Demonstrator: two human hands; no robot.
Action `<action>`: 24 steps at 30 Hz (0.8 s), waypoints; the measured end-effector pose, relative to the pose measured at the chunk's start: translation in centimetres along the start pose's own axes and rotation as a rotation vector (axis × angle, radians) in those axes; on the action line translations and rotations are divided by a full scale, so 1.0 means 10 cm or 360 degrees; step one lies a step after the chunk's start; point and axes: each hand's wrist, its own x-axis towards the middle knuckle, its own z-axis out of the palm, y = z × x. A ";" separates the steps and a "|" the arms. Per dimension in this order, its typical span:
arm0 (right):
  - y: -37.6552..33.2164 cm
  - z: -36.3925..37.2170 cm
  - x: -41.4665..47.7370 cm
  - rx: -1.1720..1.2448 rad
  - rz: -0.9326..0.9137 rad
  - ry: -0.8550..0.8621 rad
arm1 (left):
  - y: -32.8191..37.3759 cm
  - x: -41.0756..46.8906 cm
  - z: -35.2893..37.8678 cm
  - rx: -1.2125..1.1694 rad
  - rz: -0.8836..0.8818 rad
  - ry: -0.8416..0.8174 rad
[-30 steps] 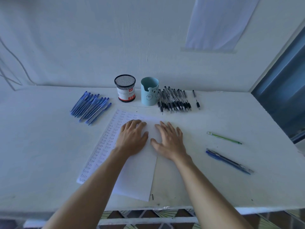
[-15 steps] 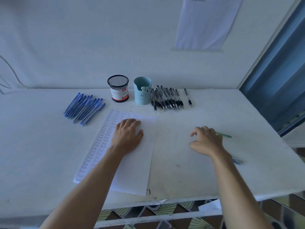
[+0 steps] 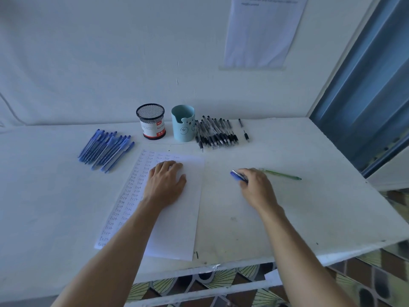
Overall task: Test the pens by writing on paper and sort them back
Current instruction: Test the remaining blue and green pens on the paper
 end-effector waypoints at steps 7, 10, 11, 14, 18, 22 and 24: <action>-0.12 0.15 0.03 -0.0159 -0.0161 0.0217 | -0.01 0.00 -0.01 -0.0017 -0.0009 -0.0007; -0.13 0.16 0.04 -0.0349 -0.0210 0.0335 | -0.01 0.01 0.00 -0.0010 -0.0005 -0.0001; -0.14 0.16 0.05 -0.0395 -0.0224 0.0346 | -0.01 0.01 0.00 -0.0007 -0.0003 0.0001; -0.17 0.19 0.08 -0.0407 -0.0263 0.0368 | -0.02 0.01 0.00 -0.0009 -0.0009 0.0006; -0.21 0.23 0.05 -0.0290 -0.0334 0.0450 | -0.01 0.00 0.01 -0.0029 -0.0025 0.0017; -0.21 0.31 0.01 -0.0256 -0.0409 0.0286 | -0.02 0.01 0.01 -0.0037 -0.0026 0.0014; -0.19 0.35 0.00 -0.0236 -0.0469 0.0216 | -0.02 0.01 0.01 -0.0040 -0.0026 0.0007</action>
